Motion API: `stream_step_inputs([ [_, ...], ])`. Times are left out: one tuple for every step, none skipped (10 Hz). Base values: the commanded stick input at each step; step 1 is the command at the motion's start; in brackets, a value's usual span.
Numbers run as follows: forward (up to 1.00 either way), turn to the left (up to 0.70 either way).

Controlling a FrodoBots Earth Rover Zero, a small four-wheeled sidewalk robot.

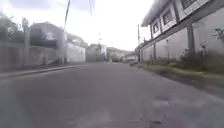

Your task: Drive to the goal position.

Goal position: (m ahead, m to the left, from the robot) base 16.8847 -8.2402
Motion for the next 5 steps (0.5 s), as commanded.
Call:
stream_step_inputs([
  [1.00, 0.00],
  [1.00, -0.02],
  [1.00, -0.10],
  [1.00, -0.20],
  [1.00, -0.40],
])
